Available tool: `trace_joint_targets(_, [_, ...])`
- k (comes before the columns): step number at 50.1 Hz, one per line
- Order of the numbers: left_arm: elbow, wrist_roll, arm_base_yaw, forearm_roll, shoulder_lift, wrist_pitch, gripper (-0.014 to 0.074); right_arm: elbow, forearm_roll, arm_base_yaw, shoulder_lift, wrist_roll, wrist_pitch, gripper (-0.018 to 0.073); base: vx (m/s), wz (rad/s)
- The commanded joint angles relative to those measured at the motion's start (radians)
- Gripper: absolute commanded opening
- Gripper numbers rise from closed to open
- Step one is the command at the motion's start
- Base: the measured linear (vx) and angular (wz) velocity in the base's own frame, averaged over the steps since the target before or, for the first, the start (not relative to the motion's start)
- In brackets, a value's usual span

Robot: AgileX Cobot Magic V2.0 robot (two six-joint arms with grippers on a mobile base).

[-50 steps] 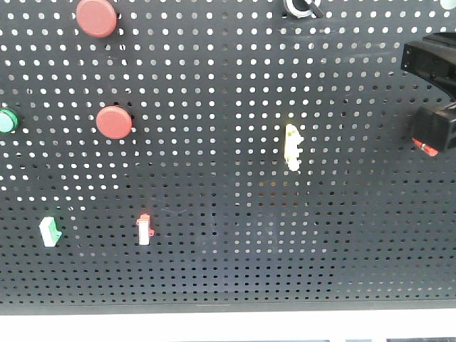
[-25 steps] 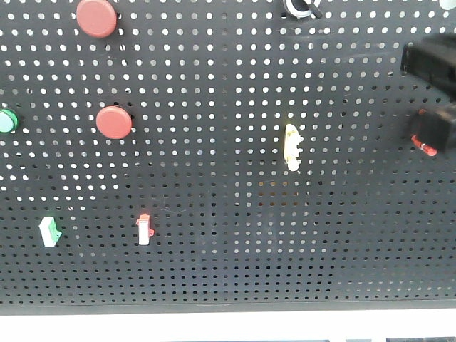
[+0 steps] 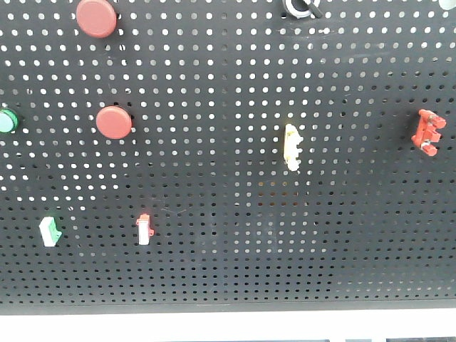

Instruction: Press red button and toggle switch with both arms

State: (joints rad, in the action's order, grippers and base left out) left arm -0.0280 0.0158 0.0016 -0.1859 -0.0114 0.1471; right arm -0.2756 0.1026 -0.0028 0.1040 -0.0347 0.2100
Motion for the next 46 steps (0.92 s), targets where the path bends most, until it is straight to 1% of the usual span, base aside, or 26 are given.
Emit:
trace_joint_targets(1, [-0.034,-0.006,0.001,-0.01,-0.017,-0.081,0.0002,0.128,-0.048,-0.052,-0.093,0.011,-0.086,0.0,0.0,0.0])
trace_joint_targets(3, [-0.034,-0.006,0.001,-0.01,-0.017,-0.081,0.0002,0.184,-0.074,-0.065,-0.14,0.008,-0.093,0.0,0.0,0.0])
trace_joint_targets(8, [-0.034,-0.006,0.001,-0.01,-0.016,-0.081,0.0002,0.325,-0.088,-0.071,-0.122,-0.002,-0.193,0.0,0.0,0.0])
trace_joint_targets(11, [-0.034,-0.006,0.001,-0.01,-0.016,-0.082,0.0002,0.311,-0.08,-0.07,-0.124,-0.001,-0.115,0.0,0.0,0.0])
trace_joint_targets(14, [-0.034,-0.006,0.001,-0.011,-0.016,-0.082,0.0002,0.311,-0.08,-0.07,-0.127,-0.004,-0.115,0.0,0.0,0.0])
trace_joint_targets(19, [-0.034,-0.006,0.0,-0.011,-0.016,-0.083,0.0002,0.317,-0.16,-0.07,-0.131,-0.062,-0.112,0.0,0.0,0.0])
trace_joint_targets(23, [-0.034,-0.006,-0.003,-0.011,-0.016,-0.083,0.0002,0.317,-0.194,-0.071,-0.13,-0.071,-0.105,0.0,0.0,0.0])
trace_joint_targets(46, [-0.034,-0.006,-0.003,-0.011,-0.016,-0.083,0.0002,0.317,-0.194,-0.07,-0.13,-0.07,-0.106,0.0,0.0,0.0])
